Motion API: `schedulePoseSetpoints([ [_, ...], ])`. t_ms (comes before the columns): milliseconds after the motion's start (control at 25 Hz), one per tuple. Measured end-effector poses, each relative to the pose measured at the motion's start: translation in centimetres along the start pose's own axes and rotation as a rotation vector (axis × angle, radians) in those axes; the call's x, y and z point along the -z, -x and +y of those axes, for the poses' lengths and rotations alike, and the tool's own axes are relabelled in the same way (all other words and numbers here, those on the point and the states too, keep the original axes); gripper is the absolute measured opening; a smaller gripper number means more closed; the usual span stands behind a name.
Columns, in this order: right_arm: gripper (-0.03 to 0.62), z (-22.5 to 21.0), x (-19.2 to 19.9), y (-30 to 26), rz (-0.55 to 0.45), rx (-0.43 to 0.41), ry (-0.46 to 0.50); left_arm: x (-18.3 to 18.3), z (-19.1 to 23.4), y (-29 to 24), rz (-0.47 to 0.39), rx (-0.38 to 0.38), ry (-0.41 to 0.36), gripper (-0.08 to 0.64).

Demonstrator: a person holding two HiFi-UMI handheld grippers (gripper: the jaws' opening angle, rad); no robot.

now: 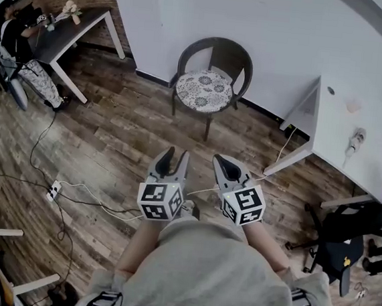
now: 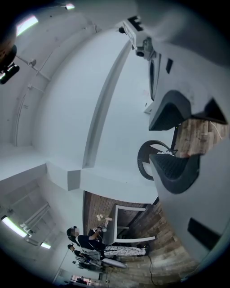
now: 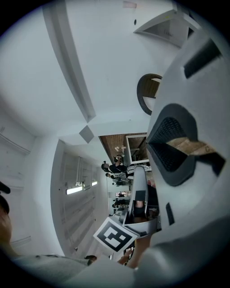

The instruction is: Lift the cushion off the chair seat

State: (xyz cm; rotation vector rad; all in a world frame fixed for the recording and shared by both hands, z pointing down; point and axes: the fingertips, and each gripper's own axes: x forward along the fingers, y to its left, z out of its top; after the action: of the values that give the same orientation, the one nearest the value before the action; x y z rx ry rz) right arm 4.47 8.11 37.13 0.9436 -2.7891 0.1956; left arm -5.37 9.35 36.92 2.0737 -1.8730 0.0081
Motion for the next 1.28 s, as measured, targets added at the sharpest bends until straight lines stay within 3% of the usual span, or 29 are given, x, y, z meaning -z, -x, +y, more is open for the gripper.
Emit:
schedulePoseSetpoints([
  [480, 0.003, -3.3, -1.1, -10.0, 0.006, 0.027, -0.011, -1.6, 6.6, -8.2, 0.035, 0.036, -0.013, 0.167],
  [960, 0.005, -6.6, 0.5, -12.7, 0.069, 0.065, -0.048, -0.8, 9.4, -12.9, 0.101, 0.029, -0.017, 0.173],
  [1280, 0.005, -12.3, 1.9, -16.4, 0.090, 0.066, -0.077, 1.0, 10.6, -19.7, 0.157, 0.009, -0.041, 0.173],
])
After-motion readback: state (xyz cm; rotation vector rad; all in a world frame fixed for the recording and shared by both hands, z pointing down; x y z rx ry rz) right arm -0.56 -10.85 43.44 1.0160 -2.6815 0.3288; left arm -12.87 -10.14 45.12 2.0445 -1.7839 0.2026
